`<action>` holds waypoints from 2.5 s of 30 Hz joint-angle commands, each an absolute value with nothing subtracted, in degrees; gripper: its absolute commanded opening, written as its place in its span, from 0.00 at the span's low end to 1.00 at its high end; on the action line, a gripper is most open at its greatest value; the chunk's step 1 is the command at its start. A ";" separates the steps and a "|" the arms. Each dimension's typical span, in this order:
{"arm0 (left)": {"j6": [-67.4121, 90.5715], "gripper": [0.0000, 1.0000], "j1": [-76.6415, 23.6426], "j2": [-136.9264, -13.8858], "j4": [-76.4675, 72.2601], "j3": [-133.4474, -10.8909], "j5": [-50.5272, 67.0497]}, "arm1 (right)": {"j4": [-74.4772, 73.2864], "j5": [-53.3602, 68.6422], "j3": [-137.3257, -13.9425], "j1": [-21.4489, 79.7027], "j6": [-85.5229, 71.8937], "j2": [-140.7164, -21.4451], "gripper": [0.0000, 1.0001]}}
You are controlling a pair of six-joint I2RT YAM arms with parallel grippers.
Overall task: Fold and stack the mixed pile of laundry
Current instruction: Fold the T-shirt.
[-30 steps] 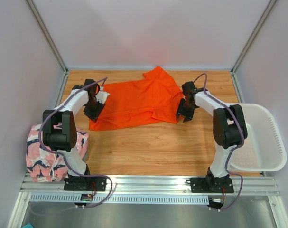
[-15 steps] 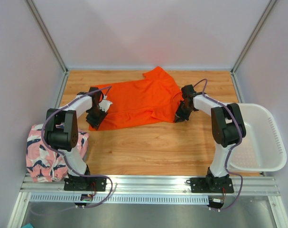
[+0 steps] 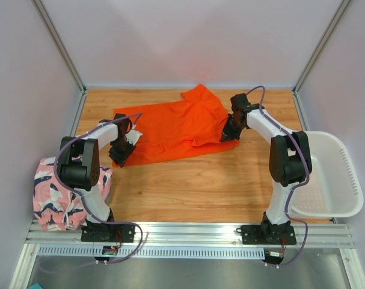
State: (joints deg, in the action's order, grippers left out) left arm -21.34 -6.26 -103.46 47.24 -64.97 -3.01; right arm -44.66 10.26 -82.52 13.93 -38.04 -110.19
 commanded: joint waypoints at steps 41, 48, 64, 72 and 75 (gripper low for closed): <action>-28.38 0.49 -6.24 -93.52 56.15 -68.29 5.52 | -54.84 -17.31 -99.96 14.59 -31.55 -113.13 0.45; -34.88 0.56 -12.82 -92.46 48.63 -60.40 1.24 | -48.44 -15.03 -85.35 14.50 -34.80 -111.88 0.47; -37.44 0.10 -14.33 -95.19 34.72 -50.98 -6.68 | -39.37 -9.49 -73.22 10.90 -40.08 -109.70 0.00; -36.30 0.00 -14.33 -85.88 42.62 -48.87 -2.03 | -43.76 -12.74 -58.48 12.47 -41.92 -94.06 0.00; -36.04 0.00 -14.33 -82.63 47.19 -48.69 -0.44 | -46.13 -13.71 -54.59 13.88 -43.93 -88.43 0.00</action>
State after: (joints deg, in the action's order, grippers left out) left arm -36.53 -14.44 -87.05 41.87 -48.66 -4.16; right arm -42.85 -10.41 -57.30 12.36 -40.97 -94.41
